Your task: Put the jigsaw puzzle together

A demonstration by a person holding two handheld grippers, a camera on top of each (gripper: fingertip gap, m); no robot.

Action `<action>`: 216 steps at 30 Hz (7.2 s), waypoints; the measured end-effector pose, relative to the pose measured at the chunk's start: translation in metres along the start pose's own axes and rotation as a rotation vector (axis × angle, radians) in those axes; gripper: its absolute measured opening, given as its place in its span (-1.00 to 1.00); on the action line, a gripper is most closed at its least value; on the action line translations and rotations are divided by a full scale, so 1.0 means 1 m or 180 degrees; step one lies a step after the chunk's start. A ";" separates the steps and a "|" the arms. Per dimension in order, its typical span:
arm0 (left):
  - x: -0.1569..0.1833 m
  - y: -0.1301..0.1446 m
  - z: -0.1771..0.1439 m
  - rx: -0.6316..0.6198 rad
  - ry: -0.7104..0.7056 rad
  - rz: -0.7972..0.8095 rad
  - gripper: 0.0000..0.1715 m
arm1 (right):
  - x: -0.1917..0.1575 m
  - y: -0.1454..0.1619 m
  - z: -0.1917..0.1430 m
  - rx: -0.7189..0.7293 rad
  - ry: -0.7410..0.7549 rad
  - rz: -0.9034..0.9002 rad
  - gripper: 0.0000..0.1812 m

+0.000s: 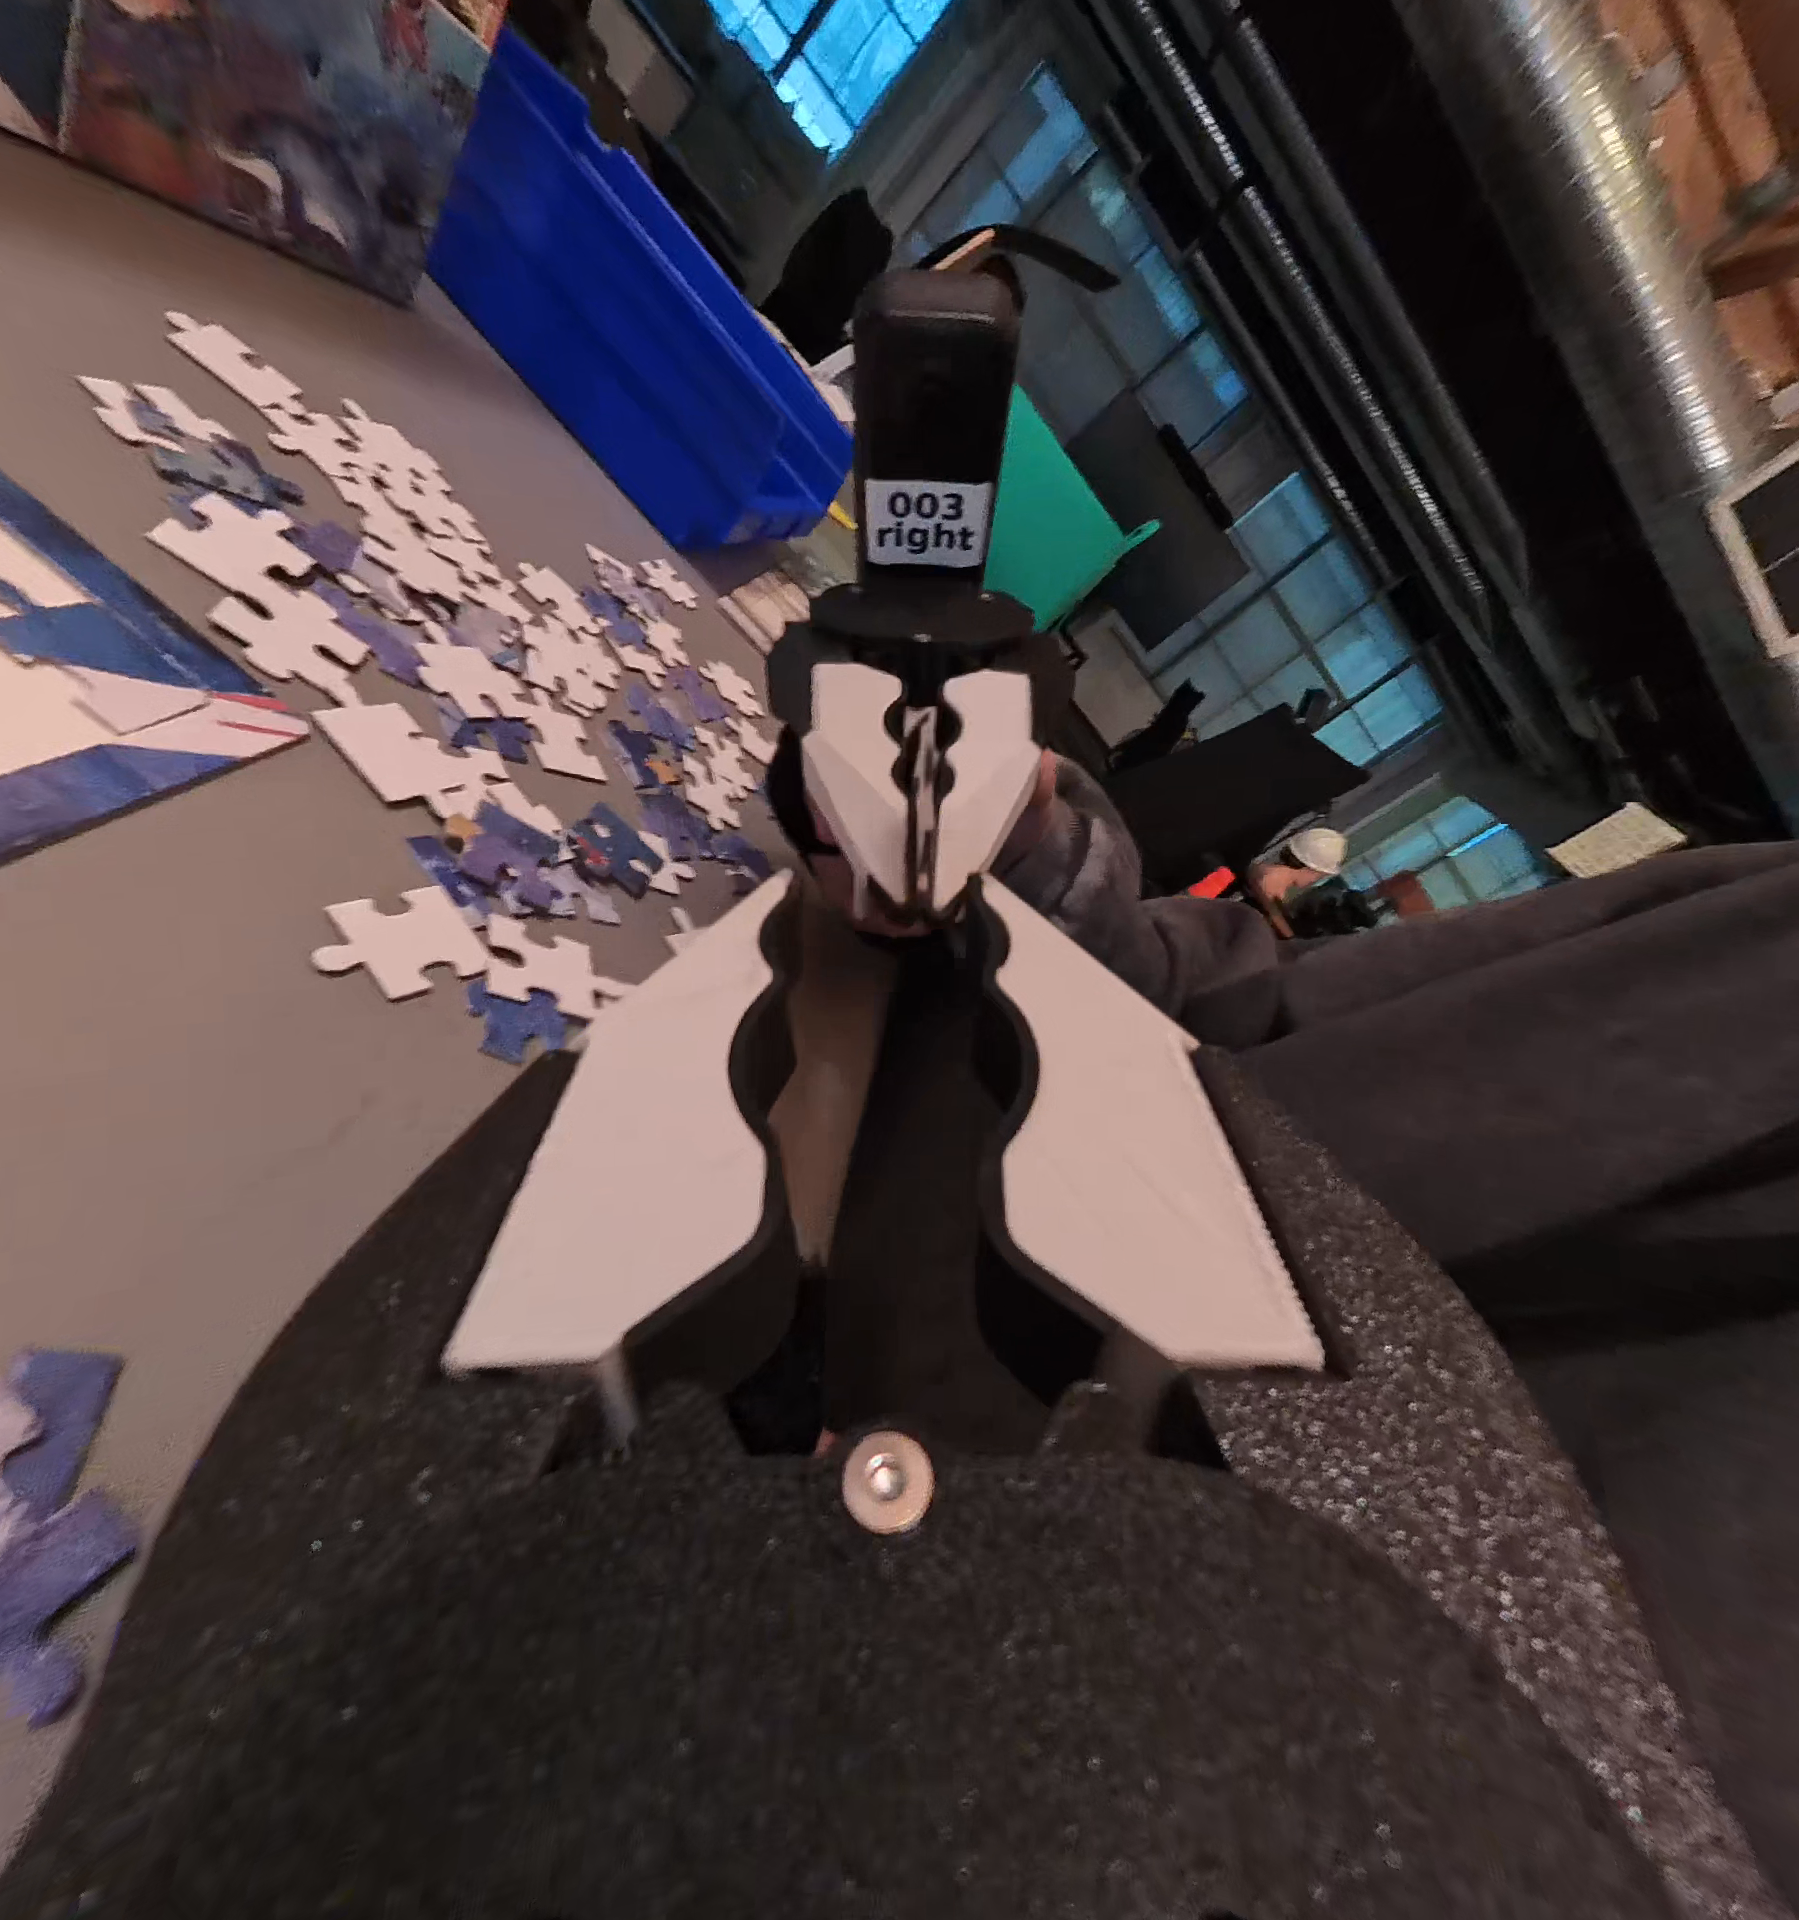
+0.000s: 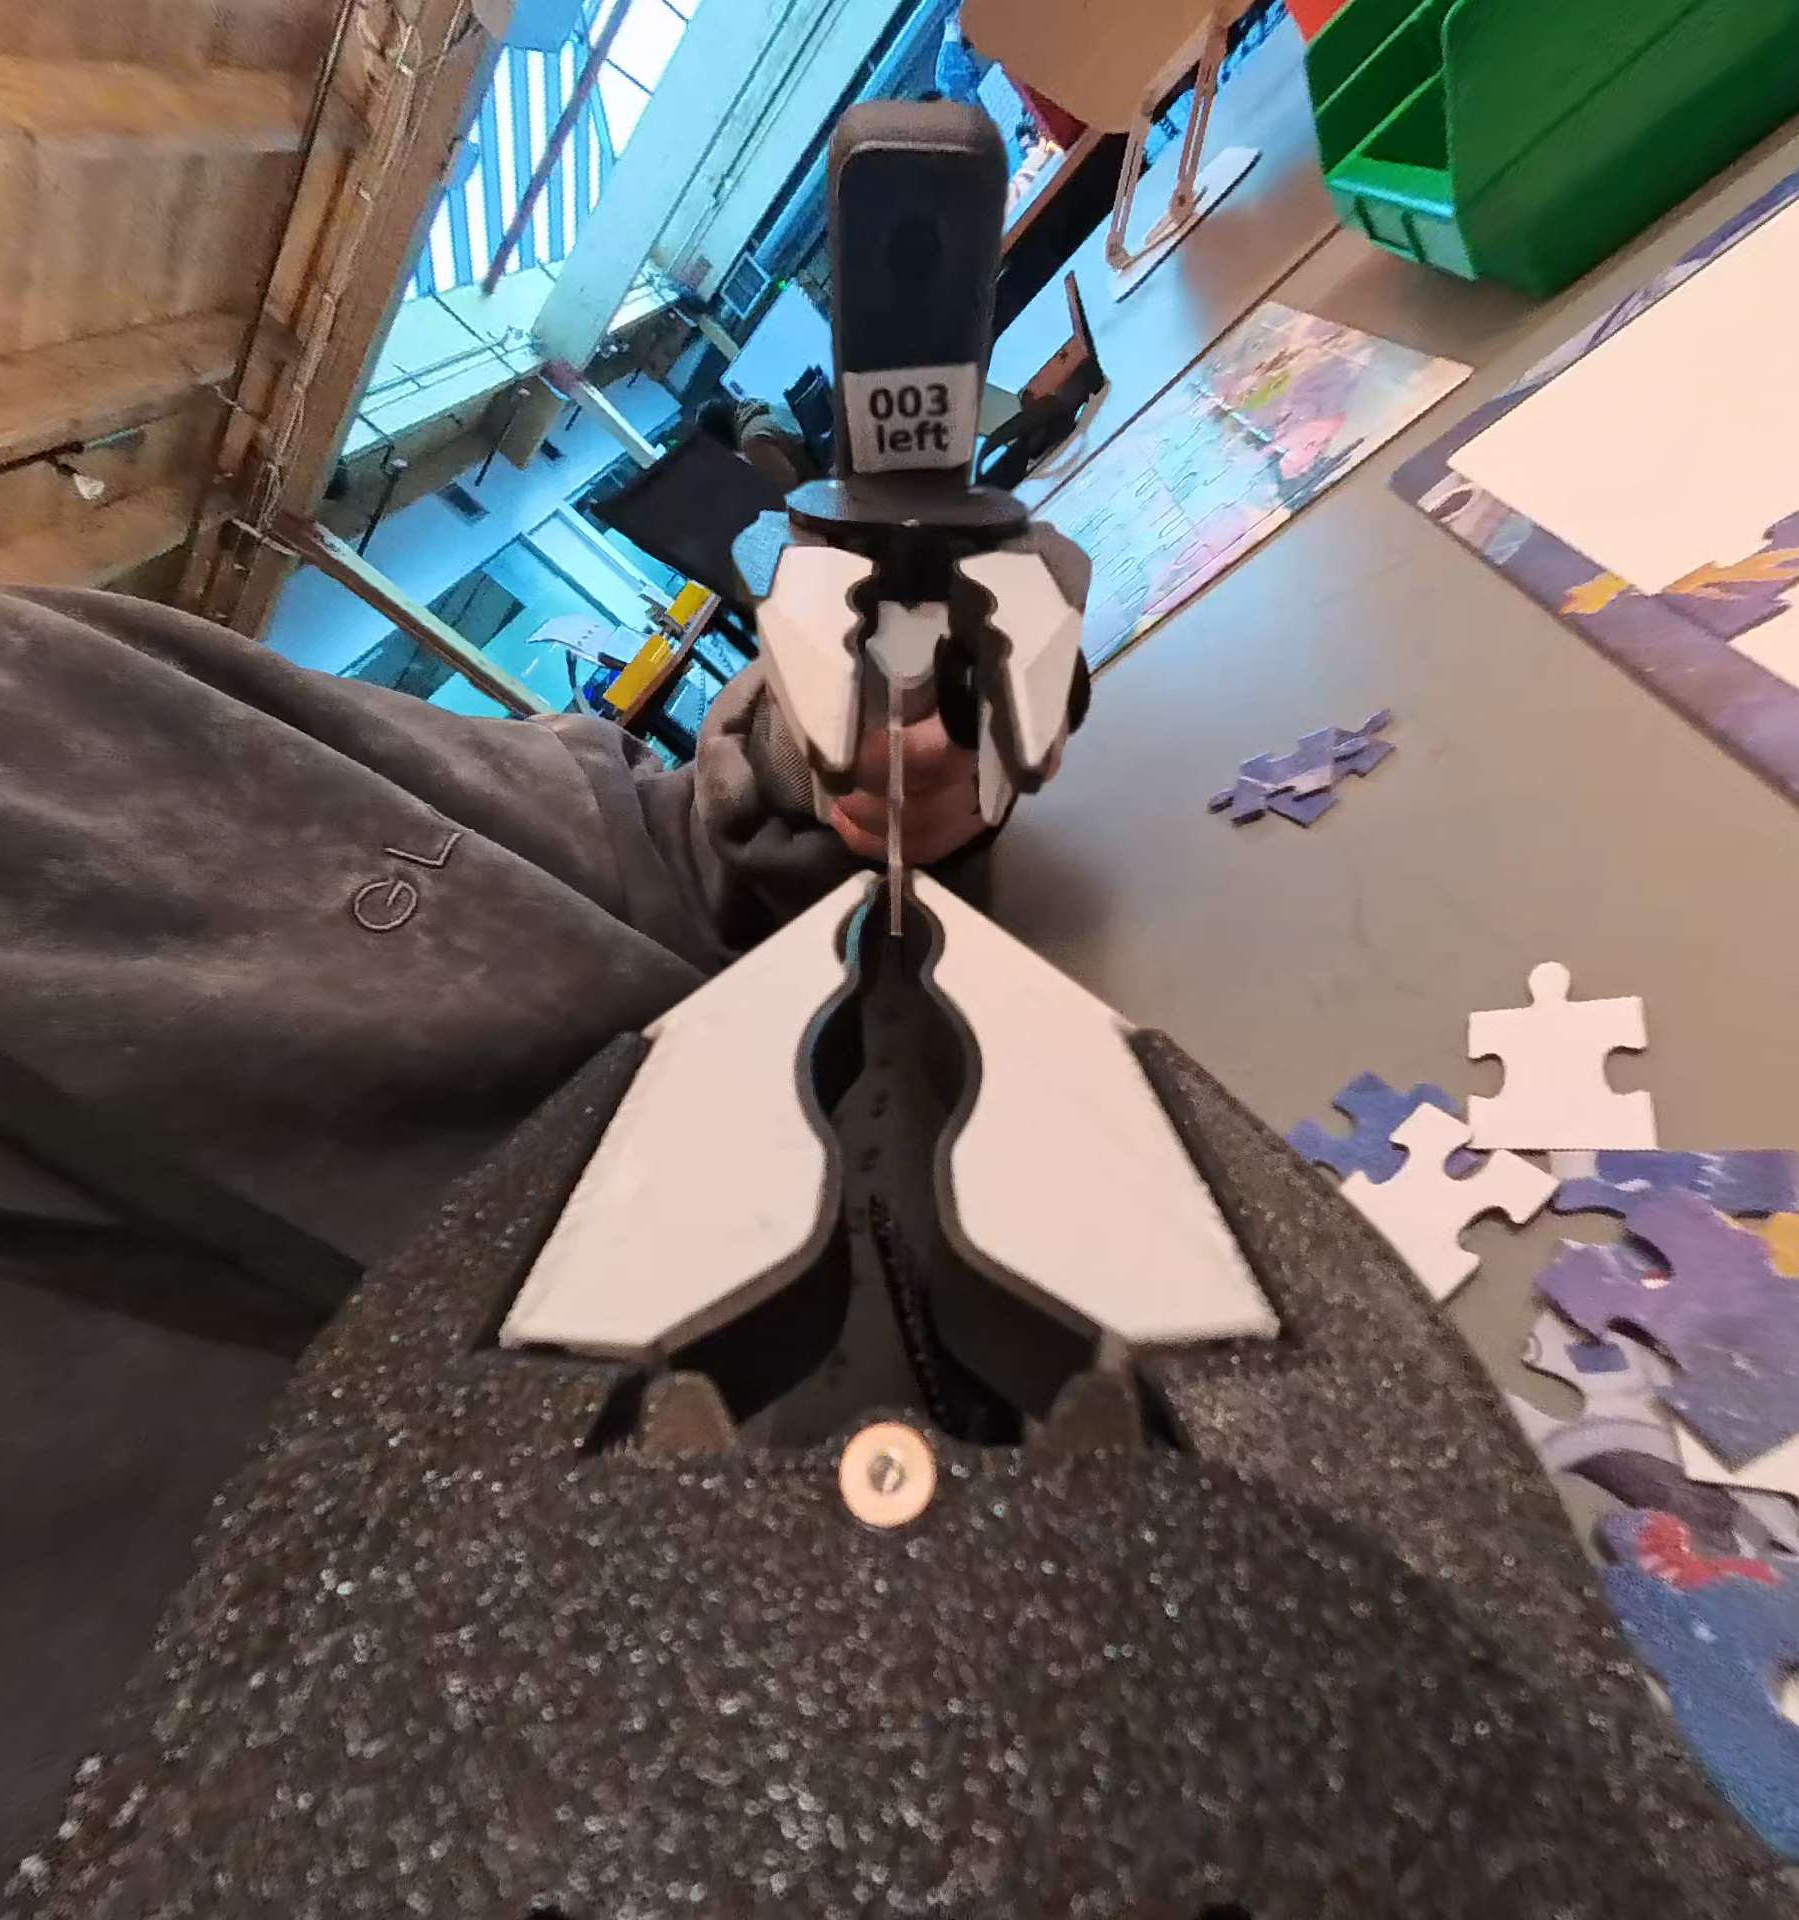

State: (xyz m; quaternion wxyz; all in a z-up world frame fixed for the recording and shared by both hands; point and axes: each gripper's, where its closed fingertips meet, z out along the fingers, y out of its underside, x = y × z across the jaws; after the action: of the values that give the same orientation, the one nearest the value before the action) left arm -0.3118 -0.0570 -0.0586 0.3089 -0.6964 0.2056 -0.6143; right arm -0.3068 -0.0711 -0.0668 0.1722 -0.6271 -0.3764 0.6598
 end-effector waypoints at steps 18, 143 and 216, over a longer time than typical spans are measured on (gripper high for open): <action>0.001 0.006 0.004 0.0086 0.0540 -0.0543 -1.00 | 0.006 -0.013 -0.015 0.0300 -0.0095 0.0210 -1.00; -0.163 -0.031 -0.157 -0.0592 -0.3965 0.1107 -1.00 | 0.289 -0.159 -0.015 -0.1770 0.3053 -0.1352 -1.00; -0.200 -0.023 -0.189 -0.0398 -0.4015 0.0677 -1.00 | 0.307 -0.143 -0.025 -0.1580 0.3250 -0.1281 -1.00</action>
State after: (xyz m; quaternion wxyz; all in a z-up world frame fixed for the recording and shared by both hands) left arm -0.5316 0.0590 -0.1779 0.3885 -0.9164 0.0878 -0.0396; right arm -0.3655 0.2451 -0.1775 0.3011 -0.8026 -0.5003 0.1221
